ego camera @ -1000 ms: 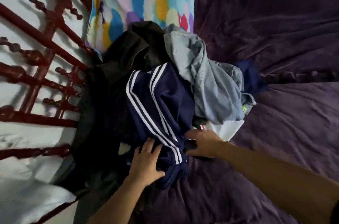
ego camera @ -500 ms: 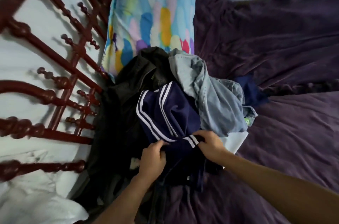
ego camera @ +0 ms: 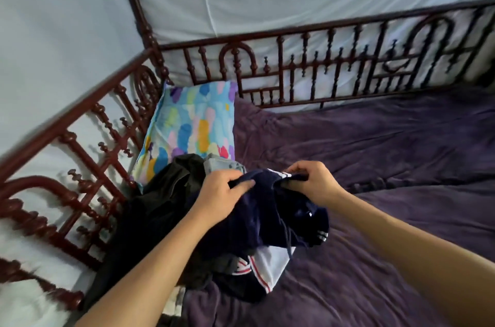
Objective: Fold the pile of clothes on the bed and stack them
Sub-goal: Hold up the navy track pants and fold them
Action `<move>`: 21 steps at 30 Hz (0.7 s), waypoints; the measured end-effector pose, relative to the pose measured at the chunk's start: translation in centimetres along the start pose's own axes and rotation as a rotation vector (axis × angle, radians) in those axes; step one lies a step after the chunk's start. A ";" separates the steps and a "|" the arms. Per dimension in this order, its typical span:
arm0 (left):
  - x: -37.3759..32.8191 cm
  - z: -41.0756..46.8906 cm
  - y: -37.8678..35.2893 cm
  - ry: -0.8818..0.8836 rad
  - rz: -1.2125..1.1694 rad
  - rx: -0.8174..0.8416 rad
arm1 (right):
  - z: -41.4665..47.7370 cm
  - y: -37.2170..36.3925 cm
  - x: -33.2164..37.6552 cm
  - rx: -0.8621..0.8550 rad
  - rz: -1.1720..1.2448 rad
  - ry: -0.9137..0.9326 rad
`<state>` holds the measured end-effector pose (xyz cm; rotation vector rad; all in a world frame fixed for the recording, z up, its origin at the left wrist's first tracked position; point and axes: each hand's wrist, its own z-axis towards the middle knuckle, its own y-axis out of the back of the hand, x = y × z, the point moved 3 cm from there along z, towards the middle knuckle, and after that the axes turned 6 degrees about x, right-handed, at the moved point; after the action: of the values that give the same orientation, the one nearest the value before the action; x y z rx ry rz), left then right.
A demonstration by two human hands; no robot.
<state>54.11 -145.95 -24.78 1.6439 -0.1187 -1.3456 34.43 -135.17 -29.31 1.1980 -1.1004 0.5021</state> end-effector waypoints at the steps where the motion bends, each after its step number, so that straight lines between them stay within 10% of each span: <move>1: -2.3 0.0 0.6 -0.056 -0.017 -0.039 | -1.2 1.3 0.0 -0.020 -0.032 0.010; 8: -11.1 -0.7 4.9 -0.133 -0.363 -0.308 | -7.5 5.3 -5.4 -0.036 -0.293 -0.288; 16: -9.5 -0.6 3.2 0.012 -0.057 -0.114 | -6.2 18.0 5.0 -0.343 -0.030 -0.080; 21: -12.6 -0.4 7.7 -0.018 -0.425 0.071 | -6.9 24.5 14.4 -0.447 -0.058 -0.028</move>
<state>53.22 -142.17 -10.53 1.7818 0.1849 -1.6887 23.65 -123.66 -4.60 0.8420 -1.1252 0.1789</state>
